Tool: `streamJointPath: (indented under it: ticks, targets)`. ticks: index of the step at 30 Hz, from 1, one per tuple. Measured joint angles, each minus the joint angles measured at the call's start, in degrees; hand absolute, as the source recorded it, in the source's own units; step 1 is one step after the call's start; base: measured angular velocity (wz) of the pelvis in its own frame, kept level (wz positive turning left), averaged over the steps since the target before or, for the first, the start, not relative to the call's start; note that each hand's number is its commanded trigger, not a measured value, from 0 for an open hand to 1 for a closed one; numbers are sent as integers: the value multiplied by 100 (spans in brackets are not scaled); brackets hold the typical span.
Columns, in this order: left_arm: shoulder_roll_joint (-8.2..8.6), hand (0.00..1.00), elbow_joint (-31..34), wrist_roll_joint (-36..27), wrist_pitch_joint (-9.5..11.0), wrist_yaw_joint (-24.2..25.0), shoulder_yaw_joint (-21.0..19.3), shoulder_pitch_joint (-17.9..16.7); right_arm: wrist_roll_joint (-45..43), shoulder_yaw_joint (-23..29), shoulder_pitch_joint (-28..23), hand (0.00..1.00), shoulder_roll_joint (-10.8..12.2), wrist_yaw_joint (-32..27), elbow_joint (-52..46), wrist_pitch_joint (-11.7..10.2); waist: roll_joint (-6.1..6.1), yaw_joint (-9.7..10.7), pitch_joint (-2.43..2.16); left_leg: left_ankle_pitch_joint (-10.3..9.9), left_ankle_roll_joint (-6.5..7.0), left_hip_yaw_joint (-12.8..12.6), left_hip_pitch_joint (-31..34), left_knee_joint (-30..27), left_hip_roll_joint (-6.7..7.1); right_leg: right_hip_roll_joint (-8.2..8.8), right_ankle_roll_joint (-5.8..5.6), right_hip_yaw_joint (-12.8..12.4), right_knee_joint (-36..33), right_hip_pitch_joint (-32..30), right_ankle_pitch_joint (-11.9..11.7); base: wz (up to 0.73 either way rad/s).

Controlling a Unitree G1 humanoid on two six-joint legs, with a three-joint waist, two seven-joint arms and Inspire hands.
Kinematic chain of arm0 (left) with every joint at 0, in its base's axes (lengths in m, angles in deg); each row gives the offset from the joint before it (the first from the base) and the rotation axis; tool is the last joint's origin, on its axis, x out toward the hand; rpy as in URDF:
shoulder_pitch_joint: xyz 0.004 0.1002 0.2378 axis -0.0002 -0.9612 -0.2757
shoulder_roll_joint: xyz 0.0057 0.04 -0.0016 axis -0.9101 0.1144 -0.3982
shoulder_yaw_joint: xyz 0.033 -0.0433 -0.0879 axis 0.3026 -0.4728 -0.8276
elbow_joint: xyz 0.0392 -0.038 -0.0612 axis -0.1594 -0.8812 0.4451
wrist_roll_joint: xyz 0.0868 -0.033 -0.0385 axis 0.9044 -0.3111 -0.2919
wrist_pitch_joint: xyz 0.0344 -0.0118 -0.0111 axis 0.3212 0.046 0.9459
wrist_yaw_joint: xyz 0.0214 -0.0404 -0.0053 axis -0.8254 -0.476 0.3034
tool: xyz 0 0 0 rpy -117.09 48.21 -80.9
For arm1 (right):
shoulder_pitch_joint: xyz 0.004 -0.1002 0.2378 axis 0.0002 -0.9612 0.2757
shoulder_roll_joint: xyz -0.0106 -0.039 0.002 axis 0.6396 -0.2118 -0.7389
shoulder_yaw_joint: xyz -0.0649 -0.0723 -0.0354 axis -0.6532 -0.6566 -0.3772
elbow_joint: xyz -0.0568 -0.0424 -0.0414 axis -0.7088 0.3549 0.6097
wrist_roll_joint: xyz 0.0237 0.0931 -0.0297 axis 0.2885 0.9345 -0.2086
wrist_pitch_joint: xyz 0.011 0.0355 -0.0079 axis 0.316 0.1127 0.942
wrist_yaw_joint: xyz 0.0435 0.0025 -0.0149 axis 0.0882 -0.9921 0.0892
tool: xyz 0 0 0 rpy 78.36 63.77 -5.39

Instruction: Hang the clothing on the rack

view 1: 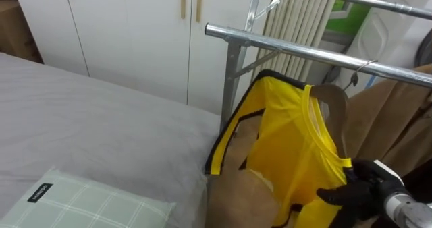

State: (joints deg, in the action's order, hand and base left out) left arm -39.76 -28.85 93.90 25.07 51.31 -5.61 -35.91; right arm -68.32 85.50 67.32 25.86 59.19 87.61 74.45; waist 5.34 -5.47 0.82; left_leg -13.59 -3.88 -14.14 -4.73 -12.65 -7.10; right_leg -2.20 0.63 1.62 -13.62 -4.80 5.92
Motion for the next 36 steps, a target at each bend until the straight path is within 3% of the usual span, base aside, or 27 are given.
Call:
streamJointPath:
  ticks: [26, 36]
  targets:
    - [-2, 0, 0, 6, 0, -1, -5, -2, -287, -150, -17, 0, 0, -225, 32, 2, 2, 1, -5, 1, -3, -7, 15, -2, 1, -3, 0, -9, 6, -21, 0, 0]
    - [2, 0, 0, 5, -14, 0, -14, -21, -1033, -138, -123, 0, -2, -505, -1043, 11, -47, 41, -39, 3, -3, 2, 14, -2, 0, -6, 1, -7, -7, -19, -1, 0]
